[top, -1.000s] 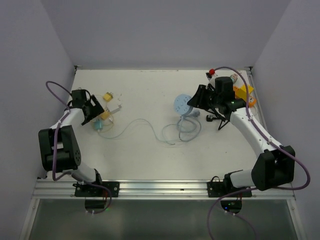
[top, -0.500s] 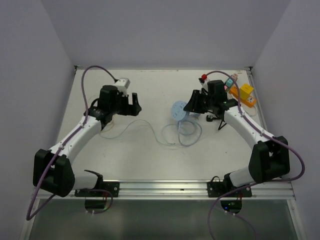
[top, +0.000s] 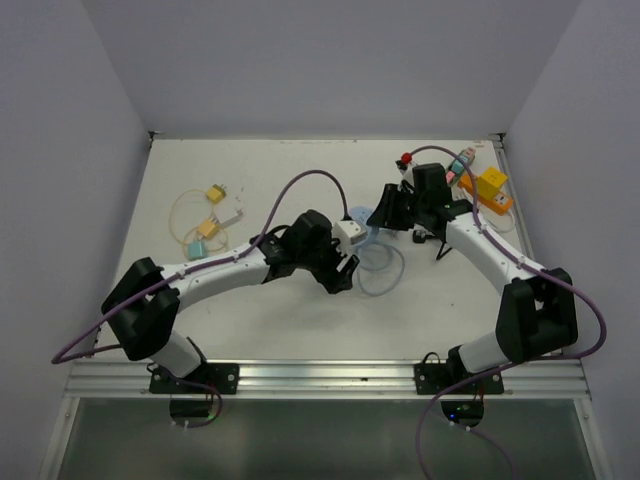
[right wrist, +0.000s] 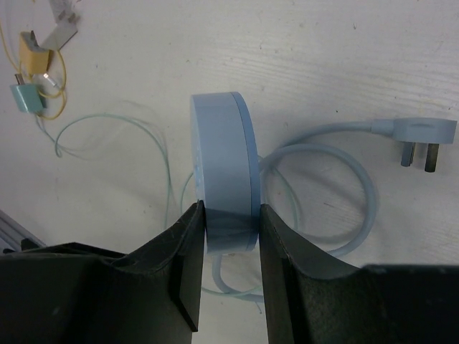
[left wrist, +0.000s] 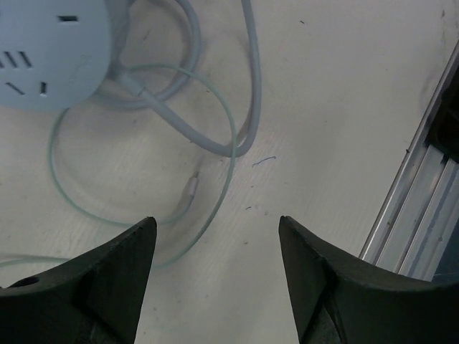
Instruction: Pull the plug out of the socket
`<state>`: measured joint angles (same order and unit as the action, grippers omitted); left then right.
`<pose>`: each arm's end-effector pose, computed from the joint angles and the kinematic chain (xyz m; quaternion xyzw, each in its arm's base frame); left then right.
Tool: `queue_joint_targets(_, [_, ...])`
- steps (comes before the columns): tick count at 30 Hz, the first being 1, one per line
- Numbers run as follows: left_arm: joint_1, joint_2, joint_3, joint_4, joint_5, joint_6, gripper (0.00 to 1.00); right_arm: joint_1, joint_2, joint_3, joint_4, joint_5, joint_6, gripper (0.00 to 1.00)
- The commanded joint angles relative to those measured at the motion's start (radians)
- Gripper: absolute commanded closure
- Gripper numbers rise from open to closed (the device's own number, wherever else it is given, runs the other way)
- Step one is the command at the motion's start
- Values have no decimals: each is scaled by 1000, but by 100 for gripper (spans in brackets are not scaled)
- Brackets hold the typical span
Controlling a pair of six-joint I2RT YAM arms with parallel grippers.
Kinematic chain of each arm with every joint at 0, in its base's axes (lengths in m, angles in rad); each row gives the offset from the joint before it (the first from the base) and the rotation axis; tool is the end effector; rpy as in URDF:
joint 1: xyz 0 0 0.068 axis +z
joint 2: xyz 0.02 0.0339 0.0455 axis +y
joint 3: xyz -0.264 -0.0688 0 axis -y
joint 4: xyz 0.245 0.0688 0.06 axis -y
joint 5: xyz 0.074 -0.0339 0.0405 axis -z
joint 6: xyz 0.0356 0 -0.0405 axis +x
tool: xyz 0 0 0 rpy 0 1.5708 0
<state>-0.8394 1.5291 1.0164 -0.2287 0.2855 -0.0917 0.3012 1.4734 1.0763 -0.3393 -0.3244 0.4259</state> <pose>0.2141 -0.2536 0.2363 0.3842 0.8224 -0.2954 0.2979 0.3054 0.1067 0.2645 -0.0091 0.9046 0.2802 0.3212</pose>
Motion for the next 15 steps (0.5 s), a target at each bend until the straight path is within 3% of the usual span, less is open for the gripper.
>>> queue_joint_targets(1, [-55, 46, 57, 22, -11, 47, 28, 6, -16, -12, 45, 1, 2, 100])
queue_joint_targets(15, [-142, 244, 136, -26, -23, 87, 46, 6, -39, -47, 49, 7, 8, 100])
